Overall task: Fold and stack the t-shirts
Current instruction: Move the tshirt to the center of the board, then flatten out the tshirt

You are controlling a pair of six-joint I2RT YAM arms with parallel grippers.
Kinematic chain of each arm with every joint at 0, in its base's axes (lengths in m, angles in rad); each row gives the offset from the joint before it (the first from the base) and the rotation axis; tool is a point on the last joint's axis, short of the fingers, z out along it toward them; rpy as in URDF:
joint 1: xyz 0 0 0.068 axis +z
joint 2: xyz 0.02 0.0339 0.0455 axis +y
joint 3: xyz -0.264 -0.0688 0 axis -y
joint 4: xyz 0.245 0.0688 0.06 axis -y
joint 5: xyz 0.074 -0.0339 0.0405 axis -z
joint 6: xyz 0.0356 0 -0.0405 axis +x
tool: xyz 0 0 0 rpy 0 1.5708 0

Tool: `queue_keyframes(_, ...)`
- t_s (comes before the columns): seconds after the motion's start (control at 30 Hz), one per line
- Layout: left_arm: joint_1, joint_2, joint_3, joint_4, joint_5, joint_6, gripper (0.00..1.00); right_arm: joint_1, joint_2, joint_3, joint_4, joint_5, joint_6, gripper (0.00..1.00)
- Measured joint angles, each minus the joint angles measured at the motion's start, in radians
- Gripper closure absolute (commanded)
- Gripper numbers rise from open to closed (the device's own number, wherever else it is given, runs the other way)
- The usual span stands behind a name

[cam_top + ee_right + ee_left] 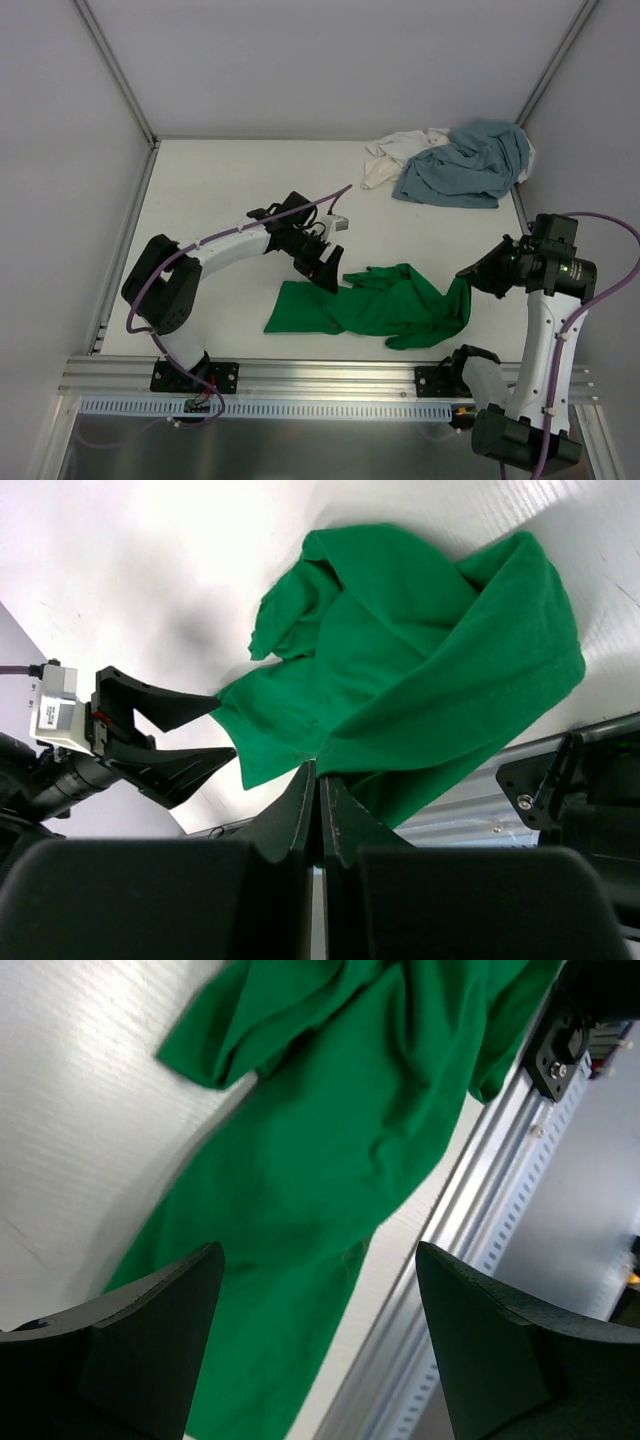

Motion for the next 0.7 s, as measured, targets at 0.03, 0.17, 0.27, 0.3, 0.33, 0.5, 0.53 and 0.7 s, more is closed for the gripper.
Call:
queue_keyframes(0.03,-0.011,0.000,-0.005,0.029,-0.013,0.000,0.22,0.000,0.004,0.000,0.006,-0.005,0.001,0.99)
queue_keyframes(0.17,-0.085,0.000,-0.007,0.176,-0.092,0.002,0.21,0.000,0.015,-0.005,0.031,-0.027,0.012,0.99)
queue_keyframes(0.27,-0.131,0.001,-0.006,0.270,-0.145,0.003,0.23,0.000,0.016,-0.012,0.040,-0.040,0.016,0.99)
queue_keyframes(0.3,-0.146,0.006,0.000,0.291,-0.160,0.006,0.23,0.000,0.016,-0.013,0.042,-0.043,0.016,0.99)
queue_keyframes(0.33,-0.158,0.017,0.009,0.312,-0.171,0.011,0.23,0.000,0.016,-0.015,0.042,-0.045,0.017,1.00)
queue_keyframes(0.5,-0.215,0.096,0.059,0.392,-0.253,0.035,0.23,0.000,0.019,-0.024,0.042,-0.063,0.019,1.00)
queue_keyframes(0.53,-0.225,0.108,0.066,0.399,-0.271,0.043,0.23,0.000,0.022,-0.026,0.042,-0.067,0.020,1.00)
queue_keyframes(0.7,-0.281,0.184,0.115,0.426,-0.354,0.078,0.24,0.000,0.044,-0.028,0.056,-0.091,0.032,0.99)
